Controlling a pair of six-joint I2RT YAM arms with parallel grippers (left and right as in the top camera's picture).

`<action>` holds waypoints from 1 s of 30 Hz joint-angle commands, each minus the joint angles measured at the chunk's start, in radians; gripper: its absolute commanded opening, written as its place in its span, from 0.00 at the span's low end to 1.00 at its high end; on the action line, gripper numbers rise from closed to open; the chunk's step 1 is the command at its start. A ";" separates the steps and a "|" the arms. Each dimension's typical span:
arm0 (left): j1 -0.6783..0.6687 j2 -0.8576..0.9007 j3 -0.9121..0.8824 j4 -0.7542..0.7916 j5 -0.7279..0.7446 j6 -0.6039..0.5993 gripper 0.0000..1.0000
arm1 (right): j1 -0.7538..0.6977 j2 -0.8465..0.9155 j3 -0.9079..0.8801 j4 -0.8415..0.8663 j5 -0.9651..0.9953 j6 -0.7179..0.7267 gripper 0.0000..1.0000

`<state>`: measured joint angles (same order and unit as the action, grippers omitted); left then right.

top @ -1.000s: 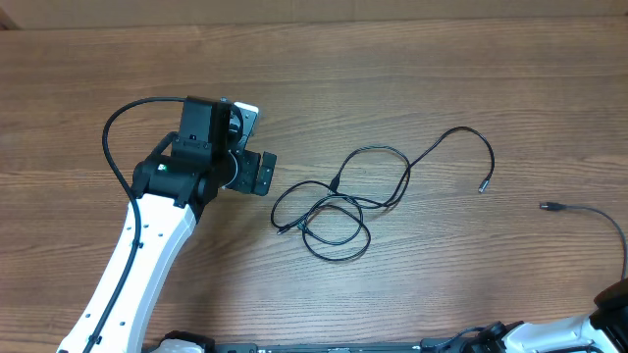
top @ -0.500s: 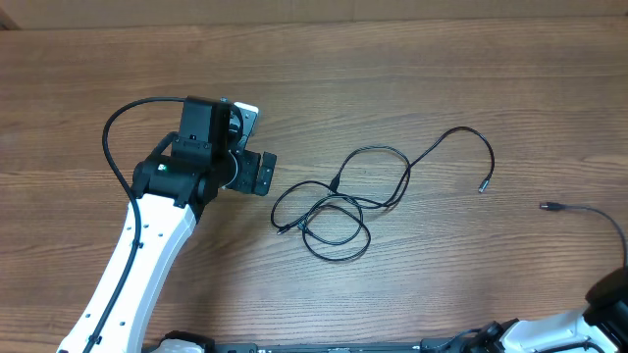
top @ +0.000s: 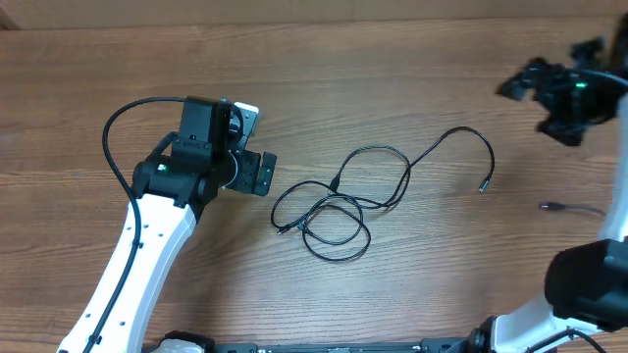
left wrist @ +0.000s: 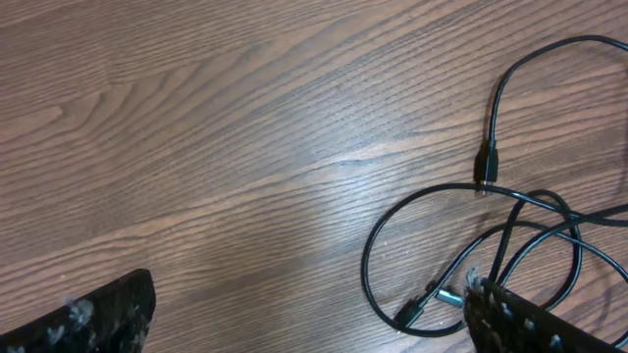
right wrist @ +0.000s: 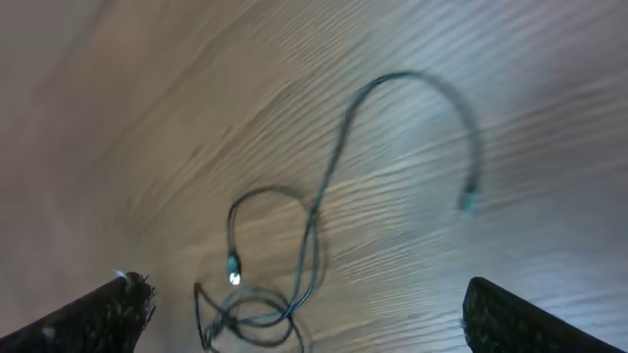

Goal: Untangle cables
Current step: 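Lower the right gripper onto the cable pile and grasp a cable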

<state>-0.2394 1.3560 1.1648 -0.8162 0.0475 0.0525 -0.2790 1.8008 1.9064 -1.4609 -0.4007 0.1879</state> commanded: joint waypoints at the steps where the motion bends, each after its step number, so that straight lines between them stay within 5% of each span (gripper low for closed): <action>1: 0.003 0.003 0.009 0.001 -0.003 0.012 1.00 | 0.121 -0.003 -0.046 0.023 0.006 -0.070 1.00; 19: 0.003 0.003 0.009 0.002 -0.003 0.012 1.00 | 0.621 -0.003 -0.349 0.093 0.002 -0.663 1.00; 30: 0.003 0.003 0.009 0.002 -0.003 0.012 1.00 | 0.737 -0.003 -0.541 0.329 -0.018 -0.750 1.00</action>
<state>-0.2398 1.3560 1.1648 -0.8158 0.0475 0.0528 0.4526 1.8019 1.4006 -1.1568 -0.3943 -0.5041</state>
